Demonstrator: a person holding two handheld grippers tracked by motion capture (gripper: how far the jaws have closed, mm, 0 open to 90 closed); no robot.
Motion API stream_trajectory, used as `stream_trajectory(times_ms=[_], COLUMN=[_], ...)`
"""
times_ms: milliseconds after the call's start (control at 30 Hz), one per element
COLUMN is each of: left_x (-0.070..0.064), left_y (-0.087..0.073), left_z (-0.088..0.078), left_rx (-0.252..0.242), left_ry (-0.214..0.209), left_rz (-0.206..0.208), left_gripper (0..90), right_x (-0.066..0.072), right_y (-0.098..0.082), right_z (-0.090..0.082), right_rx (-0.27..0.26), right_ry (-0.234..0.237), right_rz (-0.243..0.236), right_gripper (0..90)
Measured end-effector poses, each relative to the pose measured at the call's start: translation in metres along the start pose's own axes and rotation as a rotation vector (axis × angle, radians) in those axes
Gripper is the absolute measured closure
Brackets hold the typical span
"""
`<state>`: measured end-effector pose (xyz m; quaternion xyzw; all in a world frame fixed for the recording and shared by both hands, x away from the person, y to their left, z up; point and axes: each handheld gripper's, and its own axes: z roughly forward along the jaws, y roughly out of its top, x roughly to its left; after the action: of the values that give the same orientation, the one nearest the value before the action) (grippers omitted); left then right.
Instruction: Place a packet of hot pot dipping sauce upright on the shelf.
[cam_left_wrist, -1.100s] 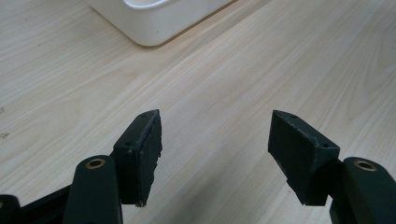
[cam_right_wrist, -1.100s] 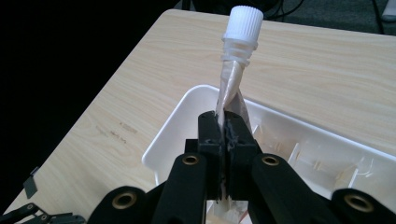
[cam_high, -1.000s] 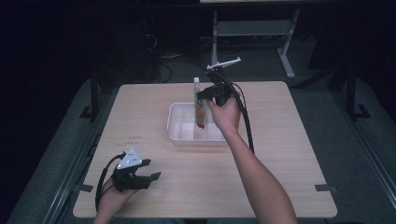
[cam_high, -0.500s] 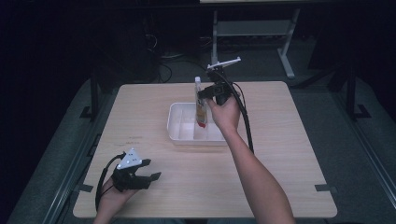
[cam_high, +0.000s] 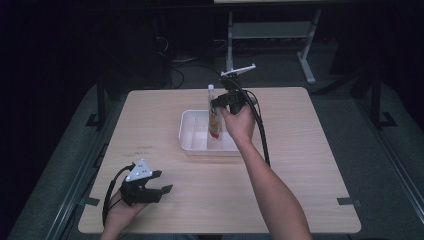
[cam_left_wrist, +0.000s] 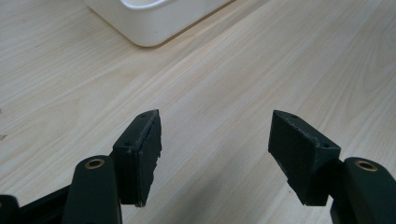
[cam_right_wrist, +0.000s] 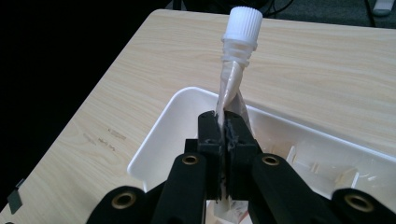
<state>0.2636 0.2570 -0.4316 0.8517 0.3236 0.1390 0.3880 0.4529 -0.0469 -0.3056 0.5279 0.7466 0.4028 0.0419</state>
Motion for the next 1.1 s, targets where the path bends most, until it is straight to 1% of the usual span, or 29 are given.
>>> stream_trajectory(times_ms=[100, 400, 767, 967, 1100], left_x=[0.0, 0.0, 0.0, 0.001, 0.001], left_y=[0.0, 0.0, 0.001, 0.0, 0.0], left_z=[0.0, 0.0, 0.0, -0.002, -0.002], left_rx=[-0.003, 0.001, -0.005, -0.004, -0.008], left_ry=[0.0, 0.0, 0.001, 0.004, 0.007], left_rz=[-0.004, 0.001, 0.002, 0.0, -0.004], left_gripper=[34.2, 34.2, 34.0, 33.9, 33.8], right_x=[-0.003, -0.008, -0.009, -0.012, -0.014], right_y=[-0.002, -0.007, -0.009, -0.014, -0.018], right_z=[0.003, 0.012, 0.014, 0.02, 0.028], right_rx=[-0.001, 0.007, 0.005, 0.02, 0.034], right_ry=[-0.001, -0.004, -0.016, -0.02, -0.023], right_rz=[0.005, 0.023, 0.021, 0.028, 0.028], right_gripper=[86.3, 86.3, 86.2, 86.1, 85.9])
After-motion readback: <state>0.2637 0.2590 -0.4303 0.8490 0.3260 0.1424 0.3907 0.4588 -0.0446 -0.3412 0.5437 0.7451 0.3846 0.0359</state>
